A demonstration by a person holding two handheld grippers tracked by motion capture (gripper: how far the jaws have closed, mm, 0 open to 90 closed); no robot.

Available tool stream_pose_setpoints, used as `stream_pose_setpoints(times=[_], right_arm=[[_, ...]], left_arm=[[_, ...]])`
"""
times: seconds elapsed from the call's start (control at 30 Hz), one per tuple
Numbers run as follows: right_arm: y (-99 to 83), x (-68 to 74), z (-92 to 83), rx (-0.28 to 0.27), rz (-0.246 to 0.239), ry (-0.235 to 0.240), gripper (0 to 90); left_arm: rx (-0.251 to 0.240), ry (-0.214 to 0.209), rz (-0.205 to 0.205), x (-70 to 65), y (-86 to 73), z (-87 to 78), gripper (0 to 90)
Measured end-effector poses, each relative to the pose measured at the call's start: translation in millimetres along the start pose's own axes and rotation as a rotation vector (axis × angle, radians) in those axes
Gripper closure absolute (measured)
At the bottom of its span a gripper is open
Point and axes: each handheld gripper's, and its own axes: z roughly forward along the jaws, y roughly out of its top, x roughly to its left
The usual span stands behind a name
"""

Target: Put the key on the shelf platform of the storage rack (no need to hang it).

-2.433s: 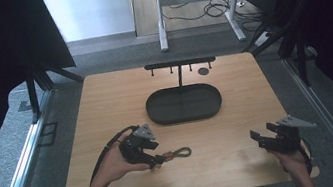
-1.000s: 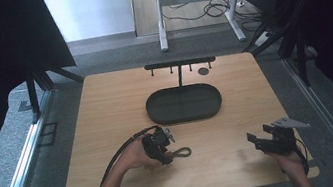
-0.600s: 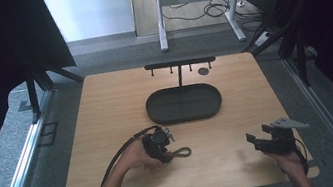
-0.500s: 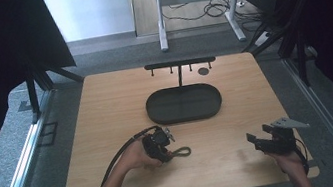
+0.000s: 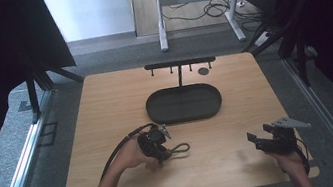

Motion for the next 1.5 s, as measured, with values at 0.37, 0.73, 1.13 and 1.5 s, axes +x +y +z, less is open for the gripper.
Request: stream_pose_setpoints(times=[0.37,0.73,1.13,1.5], right_arm=[[-1.1,-1.6,0.4,0.002,0.003,-0.004,23.2],[-2.5,-5.0,0.1,-0.005,0.016,-0.005,23.3],[-3.7,-6.3,1.0,0.002,0.027,-0.011,23.3],[-4.2,-6.4,1.6,0.004,0.034,-0.018,23.3]], left_arm=[[-0.073,-0.008,0.018,-5.5,0.3,-40.6,66.5],[-0.107,-0.002,0.022,-2.1,5.3,-65.1,66.5],[-0.133,0.02,0.023,5.7,20.1,-85.9,66.5],[-0.128,0.027,0.035,12.8,32.2,-92.6,66.5]])
